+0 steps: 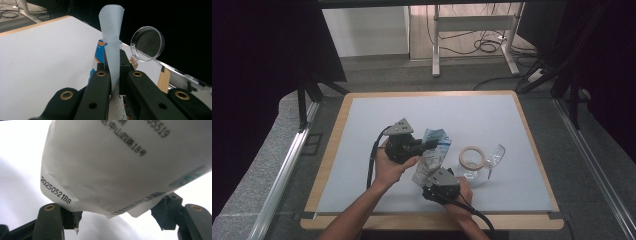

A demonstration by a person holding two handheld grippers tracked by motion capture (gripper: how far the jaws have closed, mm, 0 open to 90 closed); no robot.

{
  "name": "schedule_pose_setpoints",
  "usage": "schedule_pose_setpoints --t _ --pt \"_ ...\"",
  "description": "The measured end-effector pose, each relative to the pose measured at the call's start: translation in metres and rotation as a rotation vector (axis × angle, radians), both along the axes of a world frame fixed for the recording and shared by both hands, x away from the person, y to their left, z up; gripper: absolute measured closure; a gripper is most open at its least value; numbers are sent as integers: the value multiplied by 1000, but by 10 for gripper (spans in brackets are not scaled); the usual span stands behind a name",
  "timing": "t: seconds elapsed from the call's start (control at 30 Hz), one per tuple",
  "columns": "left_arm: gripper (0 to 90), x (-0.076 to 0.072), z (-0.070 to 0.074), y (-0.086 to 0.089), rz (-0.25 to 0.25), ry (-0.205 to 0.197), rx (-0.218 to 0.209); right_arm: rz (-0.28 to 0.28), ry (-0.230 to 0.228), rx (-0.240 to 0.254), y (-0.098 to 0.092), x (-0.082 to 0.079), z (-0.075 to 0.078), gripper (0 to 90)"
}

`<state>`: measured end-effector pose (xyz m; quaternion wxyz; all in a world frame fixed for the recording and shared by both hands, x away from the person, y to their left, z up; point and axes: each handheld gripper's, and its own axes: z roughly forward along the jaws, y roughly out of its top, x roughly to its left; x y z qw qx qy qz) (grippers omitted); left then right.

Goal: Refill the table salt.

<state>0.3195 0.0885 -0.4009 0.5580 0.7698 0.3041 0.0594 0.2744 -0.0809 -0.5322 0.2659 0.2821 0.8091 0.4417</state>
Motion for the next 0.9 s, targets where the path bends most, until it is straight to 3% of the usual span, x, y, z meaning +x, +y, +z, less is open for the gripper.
schedule_pose_setpoints --t 0.5,0.9 --pt "900 16 1 -23 -54 37 72 -14 47 51 -10 -5 -1 361" --pt "900 28 -1 -34 -83 83 78 -37 66 74 -19 -5 -3 372"
